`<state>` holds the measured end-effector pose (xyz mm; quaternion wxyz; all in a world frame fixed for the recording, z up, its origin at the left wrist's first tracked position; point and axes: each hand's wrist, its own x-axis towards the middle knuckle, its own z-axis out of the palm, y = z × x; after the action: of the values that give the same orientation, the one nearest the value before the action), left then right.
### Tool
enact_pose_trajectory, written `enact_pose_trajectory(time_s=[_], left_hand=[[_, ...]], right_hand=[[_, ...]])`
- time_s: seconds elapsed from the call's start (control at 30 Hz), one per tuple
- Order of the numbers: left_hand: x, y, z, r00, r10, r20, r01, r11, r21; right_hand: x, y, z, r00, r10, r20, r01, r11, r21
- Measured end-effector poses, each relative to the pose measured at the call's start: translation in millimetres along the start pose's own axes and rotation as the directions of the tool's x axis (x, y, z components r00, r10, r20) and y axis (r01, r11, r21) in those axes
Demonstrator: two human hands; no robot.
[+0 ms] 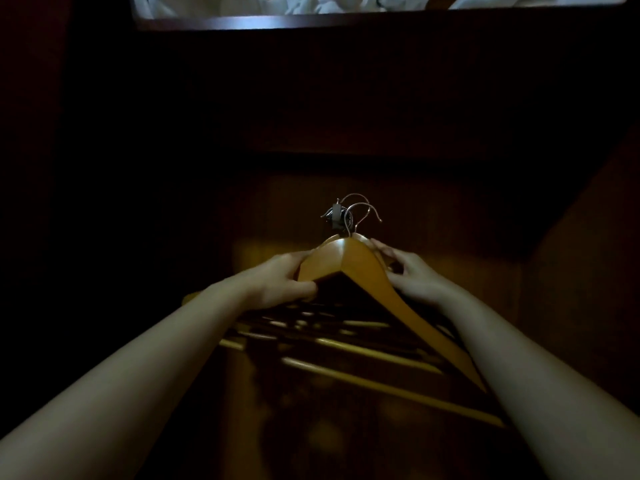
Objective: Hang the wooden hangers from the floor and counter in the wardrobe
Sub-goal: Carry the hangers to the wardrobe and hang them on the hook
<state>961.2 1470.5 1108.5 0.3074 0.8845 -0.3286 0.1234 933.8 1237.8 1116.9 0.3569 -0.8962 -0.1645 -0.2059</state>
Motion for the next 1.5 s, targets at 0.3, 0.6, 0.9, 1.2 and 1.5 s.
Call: enact_pose_trajectory(time_s=[0.3, 0.6, 0.9, 1.2, 1.5], left_hand=[[-17.1, -26.4, 11.0, 0.999, -0.044, -0.023, 0.047, 0.982, 0.183], [-31.0, -30.2, 15.7, 0.998, -0.044, -0.042, 0.051, 0.982, 0.184], [-43.0, -33.0, 10.6, 1.0, -0.015, -0.024, 0.018, 0.988, 0.153], [-111.5, -31.9, -4.0, 0.994, 0.107, 0.032, -0.105, 0.992, -0.074], [-188.4, -51.4, 60.7, 0.968, 0.101, 0.23, -0.055, 0.978, -0.201]], right_hand=[[2.7, 9.6, 34.0, 0.995, 0.003, -0.095, -0.034, 0.945, -0.327], [-4.5, -5.1, 52.7, 0.976, 0.052, -0.213, -0.15, 0.866, -0.477], [-19.9, -25.3, 65.2, 0.932, 0.114, -0.343, -0.266, 0.858, -0.439], [-117.1, -73.4, 89.5, 0.933, 0.034, -0.357, -0.131, 0.959, -0.252], [-215.2, -58.2, 167.1, 0.943, 0.279, -0.181, -0.322, 0.899, -0.296]])
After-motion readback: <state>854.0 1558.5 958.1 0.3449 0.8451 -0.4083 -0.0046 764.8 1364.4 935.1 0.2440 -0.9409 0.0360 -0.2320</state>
